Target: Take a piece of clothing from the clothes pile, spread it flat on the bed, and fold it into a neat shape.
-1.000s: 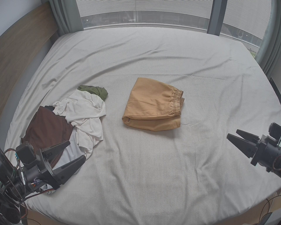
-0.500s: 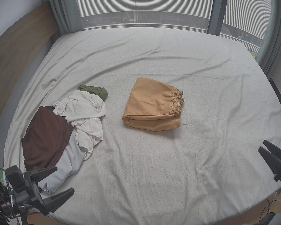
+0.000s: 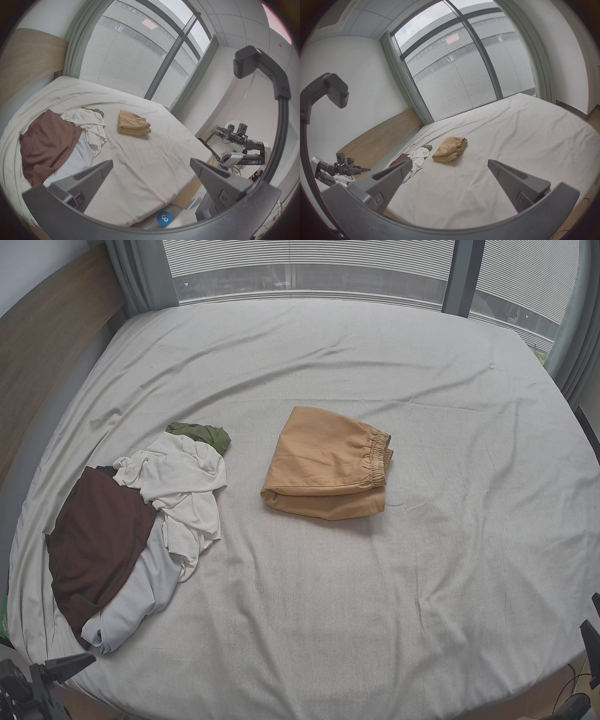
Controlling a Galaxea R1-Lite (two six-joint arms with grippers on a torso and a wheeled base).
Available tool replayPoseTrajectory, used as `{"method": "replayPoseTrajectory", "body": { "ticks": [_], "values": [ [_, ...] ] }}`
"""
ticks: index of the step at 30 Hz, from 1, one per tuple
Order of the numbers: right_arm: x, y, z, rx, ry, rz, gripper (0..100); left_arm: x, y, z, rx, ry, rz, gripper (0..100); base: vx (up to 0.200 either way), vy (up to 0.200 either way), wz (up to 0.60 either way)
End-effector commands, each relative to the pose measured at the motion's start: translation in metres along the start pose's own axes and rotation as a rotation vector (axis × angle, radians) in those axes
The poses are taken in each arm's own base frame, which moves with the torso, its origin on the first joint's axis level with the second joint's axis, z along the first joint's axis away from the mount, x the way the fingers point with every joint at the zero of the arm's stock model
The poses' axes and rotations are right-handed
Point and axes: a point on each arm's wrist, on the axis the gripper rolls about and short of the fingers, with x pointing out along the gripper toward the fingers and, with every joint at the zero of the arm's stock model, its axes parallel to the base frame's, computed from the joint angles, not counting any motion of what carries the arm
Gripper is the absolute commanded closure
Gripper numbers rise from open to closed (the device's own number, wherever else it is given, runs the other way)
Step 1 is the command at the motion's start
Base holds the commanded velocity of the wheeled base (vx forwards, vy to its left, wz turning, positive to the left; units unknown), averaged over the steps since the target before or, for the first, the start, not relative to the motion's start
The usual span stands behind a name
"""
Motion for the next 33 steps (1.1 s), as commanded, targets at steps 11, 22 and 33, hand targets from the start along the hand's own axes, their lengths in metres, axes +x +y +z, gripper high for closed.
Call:
{"method": "replayPoseTrajectory", "body": {
  "ticks": [11,22,33],
  "values": [
    [-0.016,-0.009,-0.043,-0.079,-0.001,-0.249,0,-0.018,-0.001,-0.022,0.017,-0.151,0.284,0,0.0,0.0,0.0],
    [-0.017,-0.013,-0.043,-0.225,-0.004,-0.453,0,-0.021,-0.004,-0.025,0.141,-0.235,0.58,0,0.0,0.0,0.0],
    [-0.017,-0.013,-0.049,-0.271,0.077,-0.372,0,-0.023,-0.001,-0.031,0.179,-0.183,0.711,0,0.0,0.0,0.0]
  ]
}}
